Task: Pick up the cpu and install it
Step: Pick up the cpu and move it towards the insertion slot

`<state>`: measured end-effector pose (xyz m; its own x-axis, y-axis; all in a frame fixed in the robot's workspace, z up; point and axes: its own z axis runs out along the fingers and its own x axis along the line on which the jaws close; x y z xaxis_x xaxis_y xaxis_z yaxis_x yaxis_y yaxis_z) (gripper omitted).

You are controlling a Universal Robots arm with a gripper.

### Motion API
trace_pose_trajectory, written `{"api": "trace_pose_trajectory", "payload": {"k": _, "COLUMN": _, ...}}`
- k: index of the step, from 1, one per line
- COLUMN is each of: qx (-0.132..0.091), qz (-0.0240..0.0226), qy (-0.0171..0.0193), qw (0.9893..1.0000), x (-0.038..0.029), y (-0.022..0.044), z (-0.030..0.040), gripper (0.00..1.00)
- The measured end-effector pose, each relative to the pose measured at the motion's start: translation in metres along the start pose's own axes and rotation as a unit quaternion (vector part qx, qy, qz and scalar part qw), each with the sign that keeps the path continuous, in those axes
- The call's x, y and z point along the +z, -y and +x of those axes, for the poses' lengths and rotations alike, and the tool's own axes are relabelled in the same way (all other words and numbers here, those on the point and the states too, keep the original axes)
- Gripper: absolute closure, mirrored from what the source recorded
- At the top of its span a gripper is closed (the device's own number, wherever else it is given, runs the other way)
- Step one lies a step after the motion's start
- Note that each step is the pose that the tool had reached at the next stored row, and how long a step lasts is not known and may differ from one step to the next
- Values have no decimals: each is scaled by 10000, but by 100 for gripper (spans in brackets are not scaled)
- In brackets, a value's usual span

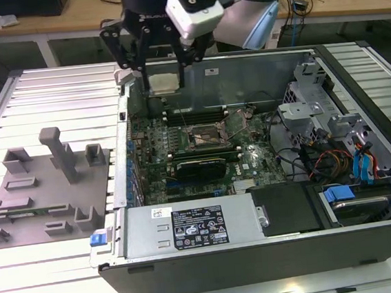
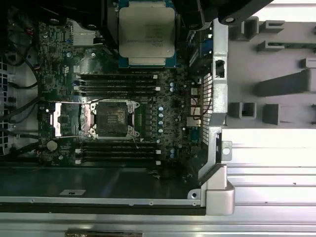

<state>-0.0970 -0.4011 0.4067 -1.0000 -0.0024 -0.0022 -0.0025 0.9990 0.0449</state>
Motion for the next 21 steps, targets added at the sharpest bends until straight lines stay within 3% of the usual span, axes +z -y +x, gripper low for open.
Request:
{"api": "trace_pose_trajectory", "payload": {"k": 4, "qx": -1, "qz": 0, "qy": 0, "qw": 10000, "x": 0, "y": 1, "z": -197, "gripper": 45}}
{"api": "trace_pose_trajectory", "payload": {"k": 12, "qx": -1, "qz": 0, "qy": 0, "qw": 10000, "x": 0, "y": 2, "z": -487, "gripper": 45}}
{"api": "trace_pose_trajectory", "payload": {"k": 14, "qx": 0, "qz": -1, "qy": 0, "qw": 10000, "x": 6, "y": 1, "z": -490, "gripper": 45}}
{"api": "trace_pose_trajectory", "payload": {"k": 21, "qx": -1, "qz": 0, "qy": 0, "qw": 10000, "x": 156, "y": 9, "z": -558, "gripper": 45}}
